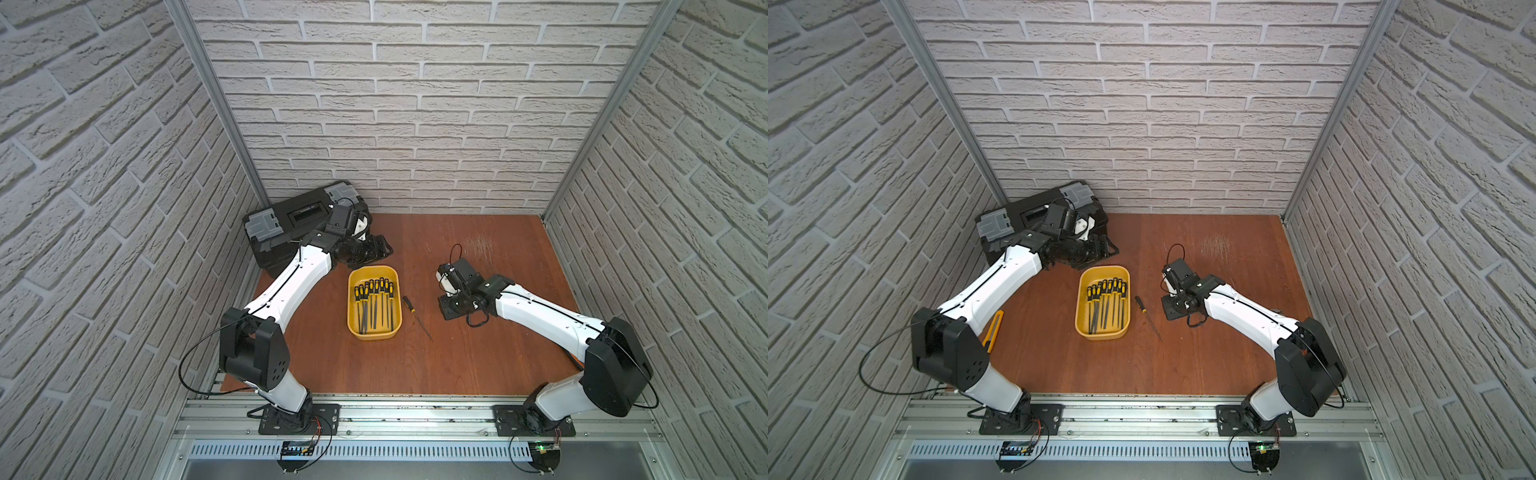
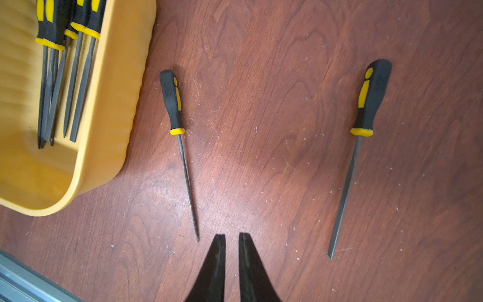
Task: Take the file tool out of the storage box
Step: Pick up the file tool from the center of the board.
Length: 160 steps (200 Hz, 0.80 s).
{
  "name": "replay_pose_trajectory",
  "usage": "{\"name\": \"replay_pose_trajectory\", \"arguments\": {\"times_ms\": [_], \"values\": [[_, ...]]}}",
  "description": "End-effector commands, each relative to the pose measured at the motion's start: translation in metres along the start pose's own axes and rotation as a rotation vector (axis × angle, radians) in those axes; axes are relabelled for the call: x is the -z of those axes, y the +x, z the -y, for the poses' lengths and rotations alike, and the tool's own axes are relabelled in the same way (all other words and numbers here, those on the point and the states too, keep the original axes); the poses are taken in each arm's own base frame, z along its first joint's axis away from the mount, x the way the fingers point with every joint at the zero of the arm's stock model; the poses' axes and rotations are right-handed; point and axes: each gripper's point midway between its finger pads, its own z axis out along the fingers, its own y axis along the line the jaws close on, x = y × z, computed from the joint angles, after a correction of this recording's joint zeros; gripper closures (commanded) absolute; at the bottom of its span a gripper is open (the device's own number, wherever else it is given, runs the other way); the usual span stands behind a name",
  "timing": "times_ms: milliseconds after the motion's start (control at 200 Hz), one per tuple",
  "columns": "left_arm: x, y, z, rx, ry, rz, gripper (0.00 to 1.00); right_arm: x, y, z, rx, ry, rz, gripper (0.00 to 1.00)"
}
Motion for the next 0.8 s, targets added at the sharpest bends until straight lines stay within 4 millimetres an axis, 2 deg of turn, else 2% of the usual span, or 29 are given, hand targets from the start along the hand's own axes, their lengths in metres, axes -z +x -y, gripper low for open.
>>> {"name": "replay_pose_trajectory", "arguments": {"times_ms": [0,230,560,680,795], "values": [[0.003,0.001,-0.001,-0.028,-0.010,0.008,0.20,0.012,-0.011,-0.004,0.006,-0.026,0.053,0.84],[0.003,0.003,-0.004,-0.036,-0.032,-0.006,0.15,0.015,-0.015,-0.009,0.014,-0.050,0.061,0.79],[-0.008,0.017,-0.014,-0.049,-0.089,-0.074,0.13,0.011,-0.014,-0.015,0.017,-0.080,0.055,0.72],[-0.010,0.021,-0.017,-0.048,-0.100,-0.090,0.08,0.010,-0.015,-0.019,0.024,-0.100,0.050,0.66],[-0.009,0.021,-0.017,-0.053,-0.103,-0.094,0.02,0.009,-0.014,-0.024,0.032,-0.121,0.047,0.55]]}}
